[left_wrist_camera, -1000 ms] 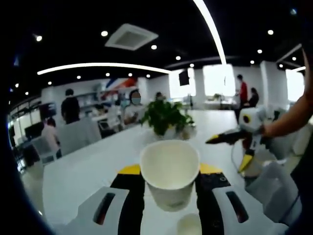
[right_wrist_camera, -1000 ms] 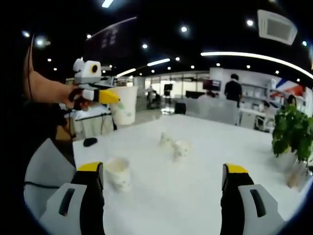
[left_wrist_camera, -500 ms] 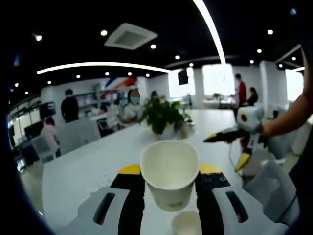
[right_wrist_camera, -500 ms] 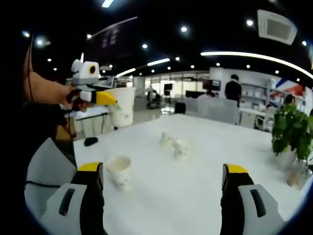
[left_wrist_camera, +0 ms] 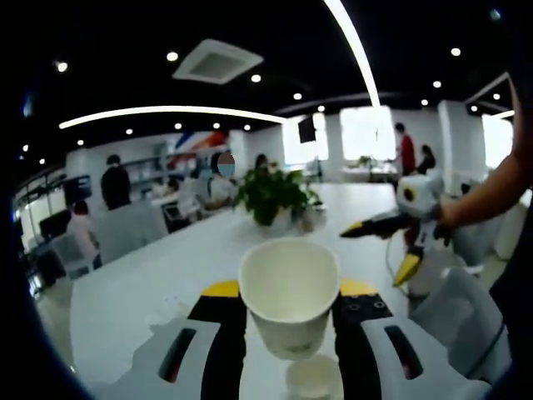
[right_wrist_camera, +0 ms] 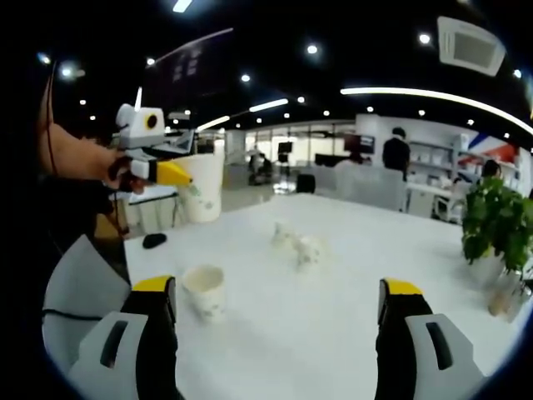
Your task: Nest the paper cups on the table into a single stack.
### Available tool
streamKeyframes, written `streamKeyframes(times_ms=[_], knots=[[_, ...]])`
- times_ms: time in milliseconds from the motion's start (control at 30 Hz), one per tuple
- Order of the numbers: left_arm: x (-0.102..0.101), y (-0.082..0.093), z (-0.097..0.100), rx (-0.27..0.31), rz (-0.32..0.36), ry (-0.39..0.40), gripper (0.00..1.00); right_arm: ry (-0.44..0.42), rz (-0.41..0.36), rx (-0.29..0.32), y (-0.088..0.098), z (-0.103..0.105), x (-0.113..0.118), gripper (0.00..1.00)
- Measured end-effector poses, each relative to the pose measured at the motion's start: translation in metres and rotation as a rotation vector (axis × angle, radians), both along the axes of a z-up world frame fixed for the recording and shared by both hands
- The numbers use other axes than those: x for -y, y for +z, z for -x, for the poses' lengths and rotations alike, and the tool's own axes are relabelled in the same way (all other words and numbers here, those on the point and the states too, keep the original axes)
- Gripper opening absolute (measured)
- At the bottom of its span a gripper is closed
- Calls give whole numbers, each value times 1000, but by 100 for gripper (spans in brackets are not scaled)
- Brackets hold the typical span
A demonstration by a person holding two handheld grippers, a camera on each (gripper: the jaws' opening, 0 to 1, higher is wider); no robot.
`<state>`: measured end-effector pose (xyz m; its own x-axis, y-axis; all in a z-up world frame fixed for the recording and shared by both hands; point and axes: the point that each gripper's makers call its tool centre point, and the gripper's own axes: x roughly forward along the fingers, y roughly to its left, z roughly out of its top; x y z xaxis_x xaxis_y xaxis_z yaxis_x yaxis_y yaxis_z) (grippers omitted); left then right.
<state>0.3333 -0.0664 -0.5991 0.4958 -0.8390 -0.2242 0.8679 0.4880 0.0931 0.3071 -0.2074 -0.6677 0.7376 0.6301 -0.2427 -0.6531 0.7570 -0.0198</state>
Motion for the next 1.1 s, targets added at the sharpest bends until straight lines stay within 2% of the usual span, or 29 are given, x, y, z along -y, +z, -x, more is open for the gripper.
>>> streamKeyframes(times_ms=[533,700,833,1100], knots=[[-4,-27,4,-27,6,6,38,-4,8,-9,-4,1,2,99],[-6,-28,5,-27,23,8,38,-3,10,-10,-4,1,1,99],[-6,-26,8,-4,42,-6,38,5,13,-6,-2,1,-3,99],[-7,-38,9,-11,42,0,38,8,16,-5,-2,1,-4,99]])
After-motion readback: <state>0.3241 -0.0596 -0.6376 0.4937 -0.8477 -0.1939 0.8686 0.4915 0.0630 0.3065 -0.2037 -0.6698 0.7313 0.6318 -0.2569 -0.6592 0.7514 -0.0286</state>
